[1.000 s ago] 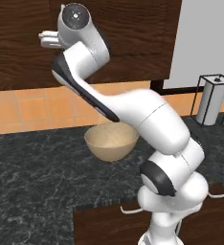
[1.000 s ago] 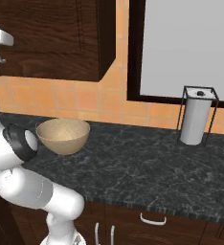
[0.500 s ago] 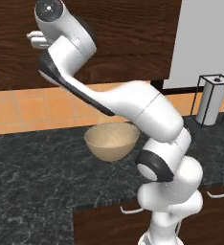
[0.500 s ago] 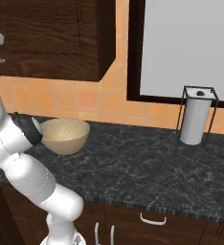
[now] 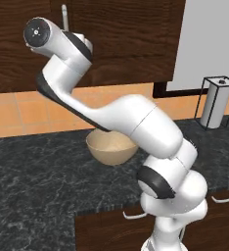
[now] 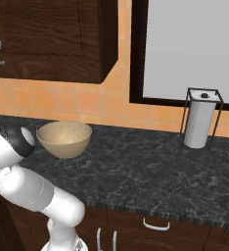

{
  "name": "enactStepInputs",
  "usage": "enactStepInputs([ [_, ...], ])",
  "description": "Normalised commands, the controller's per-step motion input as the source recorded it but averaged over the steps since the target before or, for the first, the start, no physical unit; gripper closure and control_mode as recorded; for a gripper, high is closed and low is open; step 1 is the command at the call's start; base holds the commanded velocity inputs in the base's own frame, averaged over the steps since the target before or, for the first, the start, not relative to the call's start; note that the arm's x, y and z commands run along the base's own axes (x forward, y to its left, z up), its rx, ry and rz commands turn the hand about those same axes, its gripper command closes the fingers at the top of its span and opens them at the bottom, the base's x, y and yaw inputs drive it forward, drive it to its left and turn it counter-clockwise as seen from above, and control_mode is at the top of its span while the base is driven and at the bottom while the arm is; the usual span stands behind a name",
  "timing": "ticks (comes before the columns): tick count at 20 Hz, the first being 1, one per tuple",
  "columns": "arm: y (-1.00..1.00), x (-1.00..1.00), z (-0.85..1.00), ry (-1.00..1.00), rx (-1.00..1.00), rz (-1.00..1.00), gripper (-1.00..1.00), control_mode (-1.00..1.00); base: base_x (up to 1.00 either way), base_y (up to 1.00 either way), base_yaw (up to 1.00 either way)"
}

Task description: Open the cabinet, pick up the bread from the cabinet and place it in the basket. Then move the basket to the dining counter.

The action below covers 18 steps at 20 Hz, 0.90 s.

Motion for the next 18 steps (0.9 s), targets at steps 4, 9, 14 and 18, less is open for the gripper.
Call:
enactStepInputs([
  [4, 0.00, -0.91, 0.13, -0.10, 0.02, 0.02, 1.00, -1.00, 0.00, 0.00, 0.00],
  [9, -0.13, -1.00, 0.26, -0.01, 0.10, 0.00, 1.00, -1.00, 0.00, 0.00, 0.00],
  [14, -0.58, -1.00, 0.13, -0.03, 0.16, 0.04, 1.00, -1.00, 0.00, 0.00, 0.00],
  [18, -0.60, -1.00, 0.39, 0.01, 0.08, 0.11, 1.00, -1.00, 0.00, 0.00, 0.00],
])
